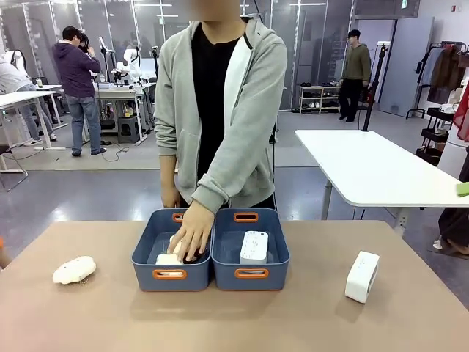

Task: Sort the digital clocks into the basket.
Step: Pick up the Digital clock from the table and place it into the empty Plastic storage basket.

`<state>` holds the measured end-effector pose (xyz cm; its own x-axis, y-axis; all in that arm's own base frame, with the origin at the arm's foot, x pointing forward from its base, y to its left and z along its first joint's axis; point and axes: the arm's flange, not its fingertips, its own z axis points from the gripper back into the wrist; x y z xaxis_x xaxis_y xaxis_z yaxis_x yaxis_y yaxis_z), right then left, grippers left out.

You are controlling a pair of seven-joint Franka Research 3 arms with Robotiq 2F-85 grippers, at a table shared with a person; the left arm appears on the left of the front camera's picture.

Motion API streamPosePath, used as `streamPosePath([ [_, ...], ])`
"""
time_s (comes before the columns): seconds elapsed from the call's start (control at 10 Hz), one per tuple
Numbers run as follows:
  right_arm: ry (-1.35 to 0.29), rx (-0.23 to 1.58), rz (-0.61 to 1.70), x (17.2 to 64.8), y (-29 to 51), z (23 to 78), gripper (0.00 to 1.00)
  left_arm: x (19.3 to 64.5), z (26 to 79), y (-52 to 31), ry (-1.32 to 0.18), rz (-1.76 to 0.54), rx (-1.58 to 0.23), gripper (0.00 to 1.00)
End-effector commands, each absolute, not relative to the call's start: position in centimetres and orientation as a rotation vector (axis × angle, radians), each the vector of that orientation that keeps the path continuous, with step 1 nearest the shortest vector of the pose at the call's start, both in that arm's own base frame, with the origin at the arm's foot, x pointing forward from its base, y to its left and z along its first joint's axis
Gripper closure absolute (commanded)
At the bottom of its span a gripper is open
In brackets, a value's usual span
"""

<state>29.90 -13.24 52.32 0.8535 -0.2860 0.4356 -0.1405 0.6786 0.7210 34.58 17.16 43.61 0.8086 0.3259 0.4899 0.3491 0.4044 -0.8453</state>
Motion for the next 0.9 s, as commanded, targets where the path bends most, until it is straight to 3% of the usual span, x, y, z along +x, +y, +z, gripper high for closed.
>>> streamPosePath([
  [0.0, -0.38, 0.535, -0.166, 31.9, -8.2, 54.0, 0.0, 34.7, 43.6, 17.1, -0.689, -0.018, -1.204, 0.0],
  [0.5, -0.225, 0.177, -0.353, 39.5, -1.4, 48.7, 0.0, 34.7, 43.6, 17.1, -0.689, -0.018, -1.204, 0.0],
  [0.8, -0.311, 0.214, -0.473, 41.1, -0.7, 46.4, 0.0, 34.7, 43.6, 17.1, -0.689, -0.018, -1.204, 0.0],
])
